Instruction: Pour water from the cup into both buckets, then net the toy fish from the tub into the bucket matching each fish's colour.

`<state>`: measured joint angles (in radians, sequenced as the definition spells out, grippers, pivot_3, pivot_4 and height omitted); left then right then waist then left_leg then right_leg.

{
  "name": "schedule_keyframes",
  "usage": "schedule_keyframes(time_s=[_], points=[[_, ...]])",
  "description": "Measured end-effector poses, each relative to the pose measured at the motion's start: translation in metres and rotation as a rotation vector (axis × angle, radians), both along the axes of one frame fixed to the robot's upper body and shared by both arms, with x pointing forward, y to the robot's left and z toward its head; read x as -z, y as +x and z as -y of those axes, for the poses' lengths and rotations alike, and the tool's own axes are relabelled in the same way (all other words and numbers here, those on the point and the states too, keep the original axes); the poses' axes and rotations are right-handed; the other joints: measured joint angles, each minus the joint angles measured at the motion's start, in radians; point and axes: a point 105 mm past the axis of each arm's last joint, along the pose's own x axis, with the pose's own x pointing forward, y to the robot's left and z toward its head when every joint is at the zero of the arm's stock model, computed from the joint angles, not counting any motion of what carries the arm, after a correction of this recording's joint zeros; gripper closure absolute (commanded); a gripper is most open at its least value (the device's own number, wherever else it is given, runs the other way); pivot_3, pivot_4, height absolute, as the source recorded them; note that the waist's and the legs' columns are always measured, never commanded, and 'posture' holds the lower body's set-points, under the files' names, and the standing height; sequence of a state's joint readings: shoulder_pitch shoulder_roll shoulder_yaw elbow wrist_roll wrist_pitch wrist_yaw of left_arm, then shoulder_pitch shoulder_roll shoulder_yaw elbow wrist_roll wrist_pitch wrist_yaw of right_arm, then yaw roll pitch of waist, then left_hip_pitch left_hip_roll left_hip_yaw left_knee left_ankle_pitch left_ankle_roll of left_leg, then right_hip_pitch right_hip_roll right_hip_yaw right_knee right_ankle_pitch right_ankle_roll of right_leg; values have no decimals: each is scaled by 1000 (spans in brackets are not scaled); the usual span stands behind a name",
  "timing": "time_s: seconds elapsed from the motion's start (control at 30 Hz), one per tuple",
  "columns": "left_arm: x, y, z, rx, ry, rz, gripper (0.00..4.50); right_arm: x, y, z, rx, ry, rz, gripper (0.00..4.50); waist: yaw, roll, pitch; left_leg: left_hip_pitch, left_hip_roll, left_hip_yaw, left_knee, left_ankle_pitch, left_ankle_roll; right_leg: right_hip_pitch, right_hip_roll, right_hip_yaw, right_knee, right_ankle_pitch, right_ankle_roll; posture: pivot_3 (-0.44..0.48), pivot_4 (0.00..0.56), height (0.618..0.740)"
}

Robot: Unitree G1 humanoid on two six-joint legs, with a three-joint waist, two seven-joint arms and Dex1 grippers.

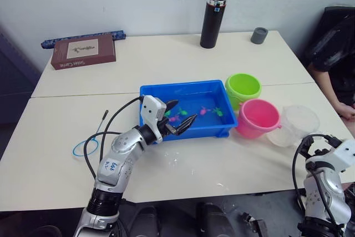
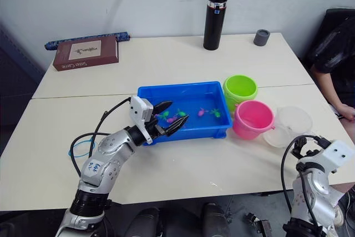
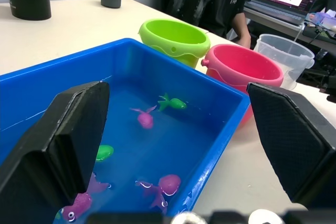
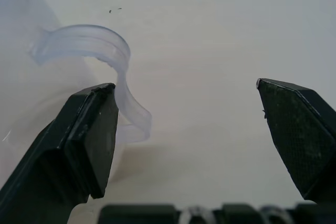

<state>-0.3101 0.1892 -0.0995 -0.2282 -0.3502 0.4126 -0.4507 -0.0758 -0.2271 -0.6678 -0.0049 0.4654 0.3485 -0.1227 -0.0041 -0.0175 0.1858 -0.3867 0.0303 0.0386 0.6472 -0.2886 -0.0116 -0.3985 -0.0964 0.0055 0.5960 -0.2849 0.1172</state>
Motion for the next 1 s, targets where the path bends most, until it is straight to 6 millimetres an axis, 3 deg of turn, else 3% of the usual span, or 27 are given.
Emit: schedule_keyframes(time_s=[0.93,1.0], points=[[-2,0,3,6,-5,6,0,-6,7,7,8,-4,22,71,0,0,0,0,0,0,0,0,0,0,0,0,-1,0,0,0,150,740],[-2,0,3,6,-5,6,0,-6,7,7,6,-4,23,574,0,0,0,0,0,0,0,0,0,0,0,0,-1,0,0,0,150,740]])
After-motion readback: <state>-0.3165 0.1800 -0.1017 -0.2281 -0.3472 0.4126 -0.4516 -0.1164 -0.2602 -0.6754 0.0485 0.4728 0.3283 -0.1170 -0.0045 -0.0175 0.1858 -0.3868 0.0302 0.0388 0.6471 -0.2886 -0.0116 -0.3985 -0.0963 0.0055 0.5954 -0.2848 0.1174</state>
